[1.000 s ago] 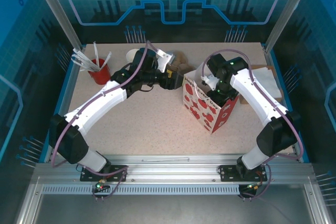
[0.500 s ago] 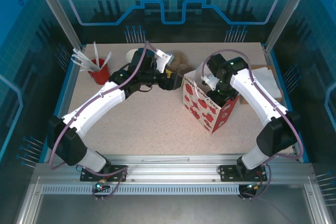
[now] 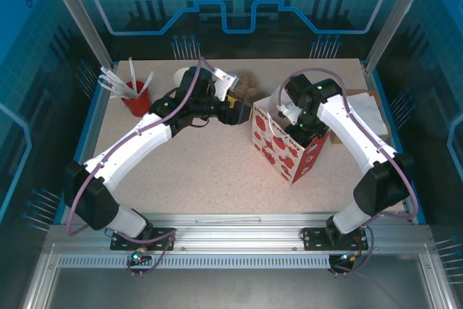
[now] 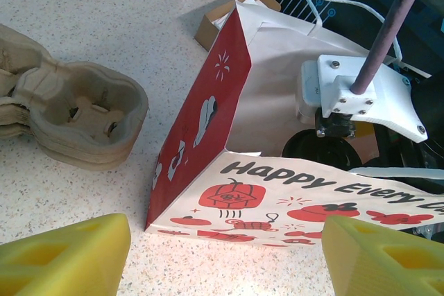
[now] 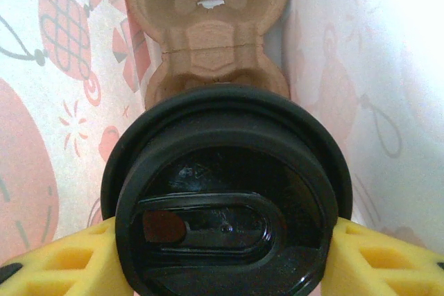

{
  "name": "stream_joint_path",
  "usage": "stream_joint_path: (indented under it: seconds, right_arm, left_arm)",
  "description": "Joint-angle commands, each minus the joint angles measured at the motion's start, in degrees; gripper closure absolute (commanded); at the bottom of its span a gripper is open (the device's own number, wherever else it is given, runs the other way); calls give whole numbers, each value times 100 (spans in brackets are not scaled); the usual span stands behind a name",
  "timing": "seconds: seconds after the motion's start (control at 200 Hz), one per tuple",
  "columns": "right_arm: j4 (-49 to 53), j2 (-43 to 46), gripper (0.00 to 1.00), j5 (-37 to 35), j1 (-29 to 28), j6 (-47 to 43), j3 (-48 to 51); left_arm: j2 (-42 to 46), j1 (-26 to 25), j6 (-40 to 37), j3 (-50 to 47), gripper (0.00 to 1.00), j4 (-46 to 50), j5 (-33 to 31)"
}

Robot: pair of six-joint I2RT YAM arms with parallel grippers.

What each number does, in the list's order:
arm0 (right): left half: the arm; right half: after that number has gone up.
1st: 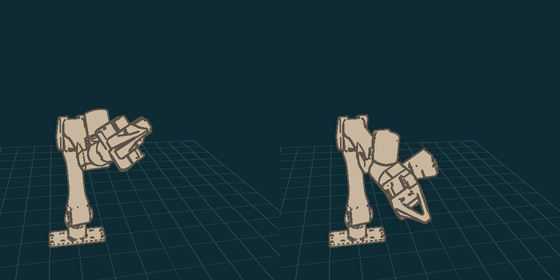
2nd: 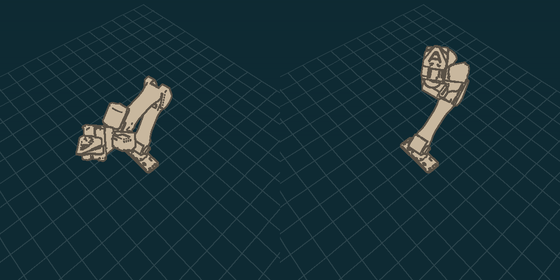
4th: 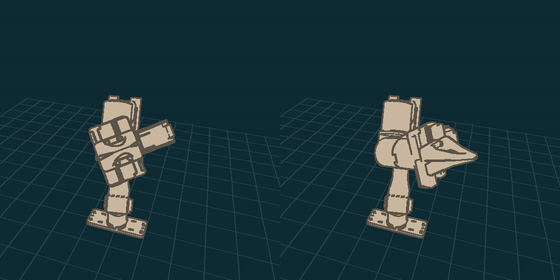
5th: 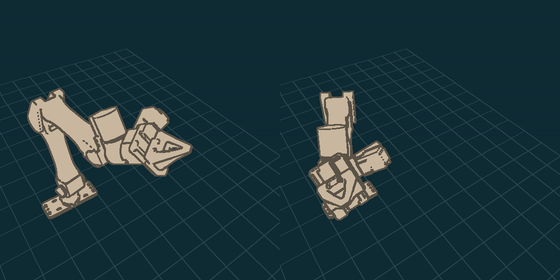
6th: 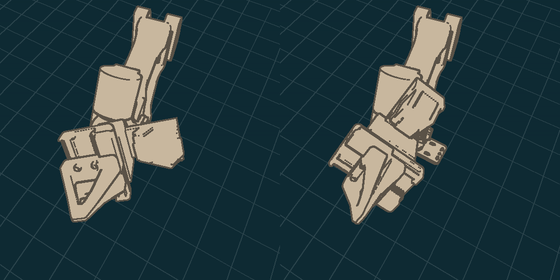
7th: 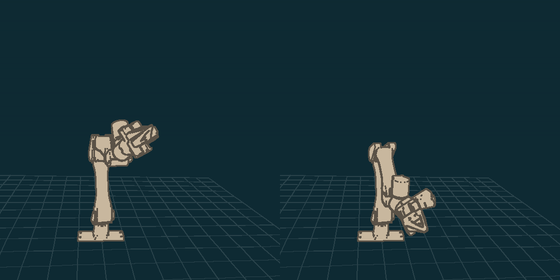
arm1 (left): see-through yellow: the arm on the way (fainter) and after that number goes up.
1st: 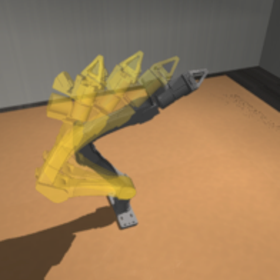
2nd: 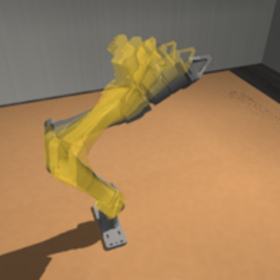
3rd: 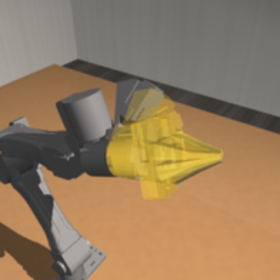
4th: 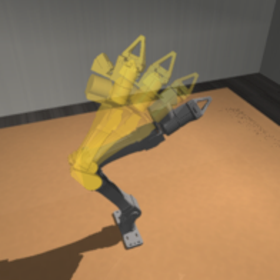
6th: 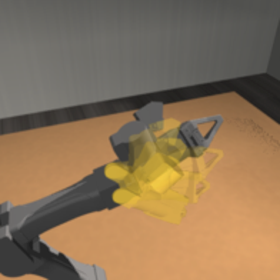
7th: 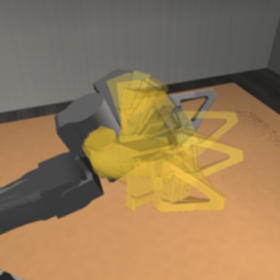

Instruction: Pack the takeout coffee

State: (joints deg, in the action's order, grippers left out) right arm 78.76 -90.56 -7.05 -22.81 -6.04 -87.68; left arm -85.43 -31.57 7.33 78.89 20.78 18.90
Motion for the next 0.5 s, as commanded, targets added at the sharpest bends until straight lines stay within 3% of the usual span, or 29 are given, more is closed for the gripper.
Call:
stream_joint_path:
  seconds: [0.0, 0.495]
  right_arm:
    - [16, -1, 58, 18, 92, -37, 47]
    - [-11, -14, 58, 14, 101, -33, 57]
  left_arm:
    - [185, -39, -115, -92, 25, 93, -35]
    - [212, -39, -117, -117, 25, 100, -41]
